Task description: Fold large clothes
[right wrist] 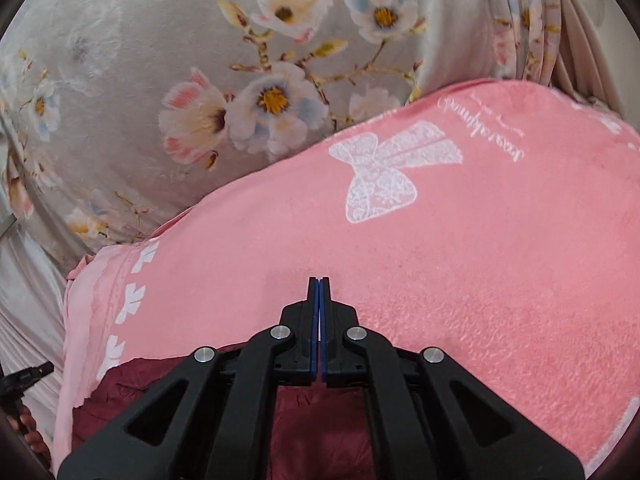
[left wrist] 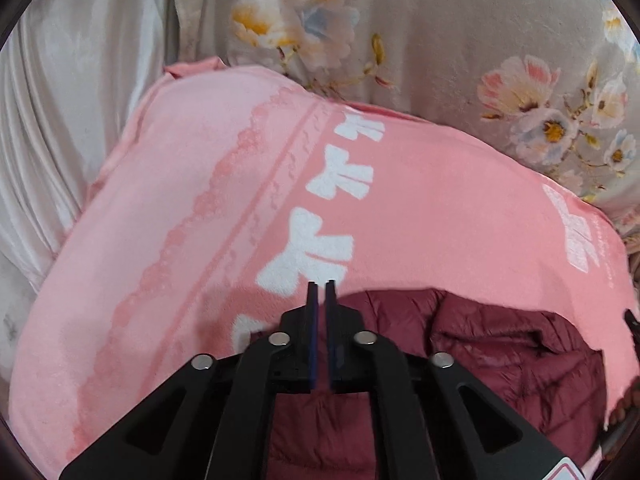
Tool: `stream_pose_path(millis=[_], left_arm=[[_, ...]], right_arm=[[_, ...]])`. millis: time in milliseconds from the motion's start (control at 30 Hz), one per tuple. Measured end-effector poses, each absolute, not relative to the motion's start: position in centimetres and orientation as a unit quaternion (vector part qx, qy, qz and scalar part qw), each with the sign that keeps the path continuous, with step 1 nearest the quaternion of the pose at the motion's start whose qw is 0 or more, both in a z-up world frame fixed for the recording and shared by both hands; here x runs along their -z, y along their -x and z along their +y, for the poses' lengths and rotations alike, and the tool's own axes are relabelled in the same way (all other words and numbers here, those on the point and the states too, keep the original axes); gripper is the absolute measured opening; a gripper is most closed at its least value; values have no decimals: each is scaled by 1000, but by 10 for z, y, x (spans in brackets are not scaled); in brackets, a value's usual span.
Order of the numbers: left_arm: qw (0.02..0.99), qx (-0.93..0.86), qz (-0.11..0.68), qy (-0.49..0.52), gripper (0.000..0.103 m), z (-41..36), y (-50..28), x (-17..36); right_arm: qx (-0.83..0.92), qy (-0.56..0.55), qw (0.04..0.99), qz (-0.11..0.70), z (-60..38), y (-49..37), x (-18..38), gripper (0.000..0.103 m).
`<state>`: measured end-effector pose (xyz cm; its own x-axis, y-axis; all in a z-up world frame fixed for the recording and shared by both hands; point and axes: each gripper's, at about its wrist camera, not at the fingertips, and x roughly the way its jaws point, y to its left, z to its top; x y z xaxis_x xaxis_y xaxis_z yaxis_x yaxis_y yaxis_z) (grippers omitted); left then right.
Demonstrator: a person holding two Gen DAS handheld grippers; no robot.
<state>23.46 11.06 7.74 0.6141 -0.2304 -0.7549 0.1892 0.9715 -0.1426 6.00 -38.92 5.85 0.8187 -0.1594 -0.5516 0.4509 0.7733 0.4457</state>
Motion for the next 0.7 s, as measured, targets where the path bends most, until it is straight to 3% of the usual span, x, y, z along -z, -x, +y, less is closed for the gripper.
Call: stream_pose_path(millis=[33, 100, 133, 167, 200, 233, 267, 333, 400, 467, 533, 700], left_arm=[[891, 131, 434, 26, 13, 113, -232, -75], [875, 156, 458, 28, 52, 118, -223, -63], [870, 162, 464, 32, 75, 122, -219, -56], [867, 164, 470, 38, 78, 127, -213, -47], [860, 157, 484, 34, 78, 129, -211, -37], [854, 153, 496, 34, 78, 130, -210, -28], [851, 150, 502, 39, 78, 132, -211, -22], [841, 144, 518, 60, 77, 135, -215, -6], [831, 151, 529, 83, 68, 134, -217, 0], [833, 148, 526, 85, 30, 131, -216, -4], [852, 137, 502, 65, 9, 128, -208, -20], [888, 162, 423, 78, 4, 135, -182, -78]], right_arm=[[159, -301, 908, 244, -388, -55, -60, 0], [146, -299, 911, 245, -381, -42, -65, 5], [141, -297, 911, 250, -378, -36, -65, 17], [136, -295, 910, 260, -373, -25, -62, 29], [135, -295, 908, 266, -371, -20, -58, 59], [135, -297, 905, 274, -370, -14, -53, 74], [137, -301, 900, 284, -369, -8, -45, 75], [133, -306, 890, 311, -367, -5, -29, 75], [133, -308, 877, 343, -366, -9, -12, 73], [129, -300, 875, 359, -363, -11, -4, 49], [141, -282, 879, 359, -360, -9, -8, 8], [151, -262, 910, 285, -354, 12, -57, 5]])
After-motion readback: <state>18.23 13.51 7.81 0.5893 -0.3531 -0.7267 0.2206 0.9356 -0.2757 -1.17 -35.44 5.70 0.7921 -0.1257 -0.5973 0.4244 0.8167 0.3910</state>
